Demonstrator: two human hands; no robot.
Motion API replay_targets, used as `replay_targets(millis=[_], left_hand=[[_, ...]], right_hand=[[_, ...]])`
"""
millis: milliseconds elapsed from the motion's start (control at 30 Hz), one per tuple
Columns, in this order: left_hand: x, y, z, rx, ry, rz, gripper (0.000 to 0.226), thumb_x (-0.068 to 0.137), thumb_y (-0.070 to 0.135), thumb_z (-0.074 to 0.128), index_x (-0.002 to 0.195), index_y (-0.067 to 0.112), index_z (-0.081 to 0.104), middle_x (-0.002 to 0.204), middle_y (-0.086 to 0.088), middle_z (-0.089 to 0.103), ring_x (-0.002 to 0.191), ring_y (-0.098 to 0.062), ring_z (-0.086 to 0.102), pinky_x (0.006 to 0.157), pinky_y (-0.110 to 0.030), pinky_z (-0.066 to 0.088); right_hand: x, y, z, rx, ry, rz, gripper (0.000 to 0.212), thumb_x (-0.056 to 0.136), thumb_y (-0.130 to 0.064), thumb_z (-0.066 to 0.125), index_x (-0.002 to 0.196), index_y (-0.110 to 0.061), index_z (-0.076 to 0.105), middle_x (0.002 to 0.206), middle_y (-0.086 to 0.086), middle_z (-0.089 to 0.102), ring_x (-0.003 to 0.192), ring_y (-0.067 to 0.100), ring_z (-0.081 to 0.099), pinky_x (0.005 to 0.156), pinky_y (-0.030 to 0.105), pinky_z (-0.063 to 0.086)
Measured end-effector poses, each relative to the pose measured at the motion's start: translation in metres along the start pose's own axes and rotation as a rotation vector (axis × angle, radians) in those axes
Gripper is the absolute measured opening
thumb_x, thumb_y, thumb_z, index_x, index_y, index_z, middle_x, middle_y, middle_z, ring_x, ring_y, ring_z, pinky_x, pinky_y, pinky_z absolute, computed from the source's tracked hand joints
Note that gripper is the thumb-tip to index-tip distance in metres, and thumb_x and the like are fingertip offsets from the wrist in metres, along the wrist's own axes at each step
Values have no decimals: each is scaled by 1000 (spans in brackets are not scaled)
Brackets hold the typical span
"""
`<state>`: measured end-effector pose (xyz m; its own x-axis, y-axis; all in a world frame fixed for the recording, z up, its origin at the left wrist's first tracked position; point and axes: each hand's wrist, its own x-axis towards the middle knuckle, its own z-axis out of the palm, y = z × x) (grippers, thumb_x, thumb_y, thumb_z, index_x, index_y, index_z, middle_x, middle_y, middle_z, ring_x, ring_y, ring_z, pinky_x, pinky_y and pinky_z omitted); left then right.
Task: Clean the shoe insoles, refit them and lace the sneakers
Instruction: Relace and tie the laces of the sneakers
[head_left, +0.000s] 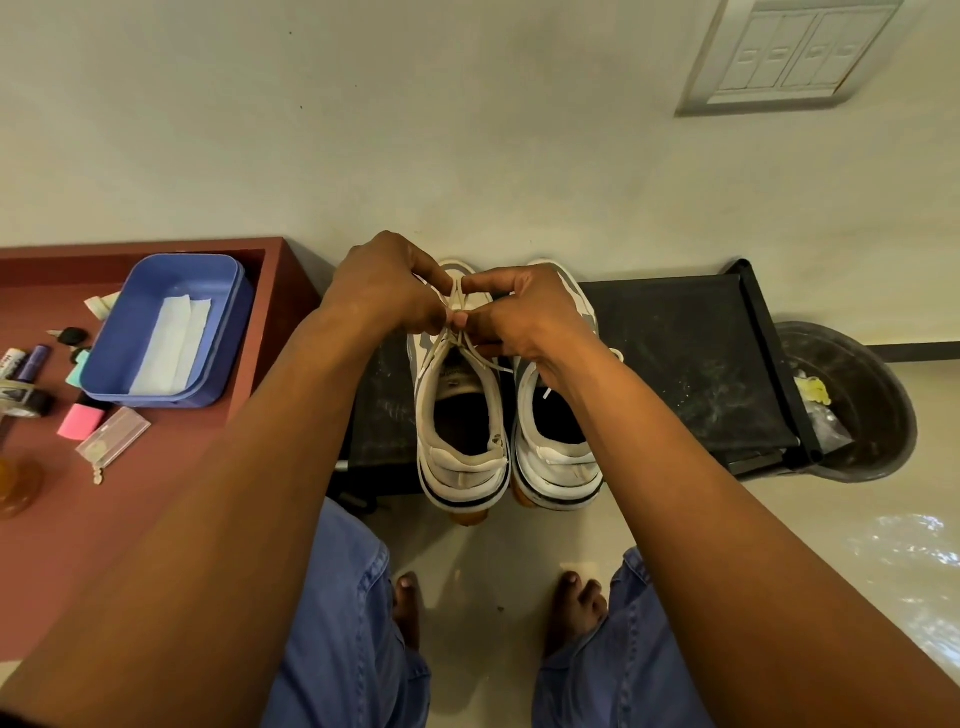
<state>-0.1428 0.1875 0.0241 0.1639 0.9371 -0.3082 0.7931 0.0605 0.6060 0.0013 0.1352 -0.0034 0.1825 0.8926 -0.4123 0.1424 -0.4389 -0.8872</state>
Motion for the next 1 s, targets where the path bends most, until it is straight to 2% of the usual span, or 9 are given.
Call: replay_targets(millis=[100,333,500,600,667,767,900,1000], left_hand=[[0,0,0,3,-1,6,34,70,11,91,97,29,79,105,-3,75,92,-22,72,89,-41,62],[0,0,1,26,2,9,33,70,12,91,96,29,79,104,-4,75,90,-21,72,89,-41,62],[-1,0,1,55,6,1,36,70,13,92,100,29,80,104,-2,75,90,-19,71,84,-37,62],[-1,1,1,71,18,-9,36,70,14,92,100,28,80,103,0,73,92,-18,69,84,-37,62],[-2,1,1,71,27,-21,31,70,12,91,93,26,77,99,0,73,91,-19,70,84,-37,62],[-2,2,1,80,36,-21,35,69,10,91,89,25,67,96,-2,70,93,-21,69,86,-41,61],[-3,1,1,75,9,20,53,69,11,91,111,25,61,103,-3,72,98,-23,70,88,-44,60],[-5,0,1,105,-17,88,65,71,10,88,127,23,57,100,-3,74,100,-24,69,92,-47,58]], right_hand=[[1,0,0,-2,1,-11,45,77,-4,84,118,-19,74,101,10,75,83,26,76,77,43,64],[1,0,0,6,-5,-12,45,77,-5,84,118,-18,74,100,11,75,83,27,76,76,44,64],[6,4,4,-54,76,-34,35,70,-10,90,97,-20,71,102,9,72,82,27,76,70,45,65],[8,5,6,-87,100,-54,26,70,-11,90,85,-19,71,91,9,75,77,25,76,69,46,65],[8,4,5,-92,80,-56,18,73,-10,88,77,-21,75,84,7,77,76,24,76,73,45,64],[7,4,4,-99,72,-59,18,76,-8,85,73,-24,76,78,4,77,75,23,77,74,45,64],[7,4,4,-118,32,-35,6,80,-13,83,80,-19,80,81,4,78,80,20,76,81,41,63],[4,2,2,-123,-13,-26,2,83,-15,82,83,-15,80,81,7,78,80,22,76,78,36,64]])
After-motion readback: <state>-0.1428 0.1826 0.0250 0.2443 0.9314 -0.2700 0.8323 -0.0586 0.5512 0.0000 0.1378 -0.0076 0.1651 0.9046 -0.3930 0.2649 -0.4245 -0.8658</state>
